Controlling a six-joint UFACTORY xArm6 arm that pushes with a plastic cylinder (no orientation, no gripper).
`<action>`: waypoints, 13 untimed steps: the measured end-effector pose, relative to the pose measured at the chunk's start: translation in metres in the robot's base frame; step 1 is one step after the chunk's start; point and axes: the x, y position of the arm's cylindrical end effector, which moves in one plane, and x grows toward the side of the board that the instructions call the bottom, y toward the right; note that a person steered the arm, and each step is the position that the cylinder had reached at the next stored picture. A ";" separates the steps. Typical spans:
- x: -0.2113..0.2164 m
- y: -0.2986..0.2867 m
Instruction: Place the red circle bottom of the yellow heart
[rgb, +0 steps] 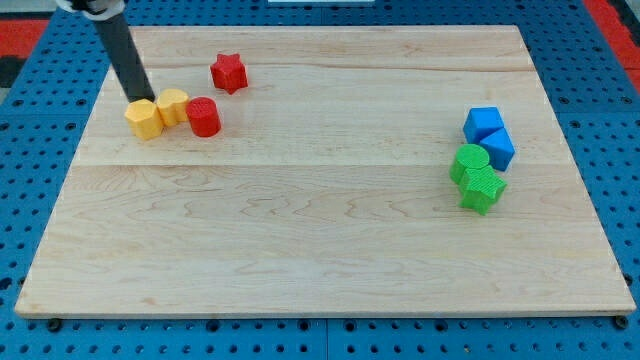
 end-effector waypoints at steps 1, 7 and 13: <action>-0.010 0.040; 0.038 0.048; 0.048 0.065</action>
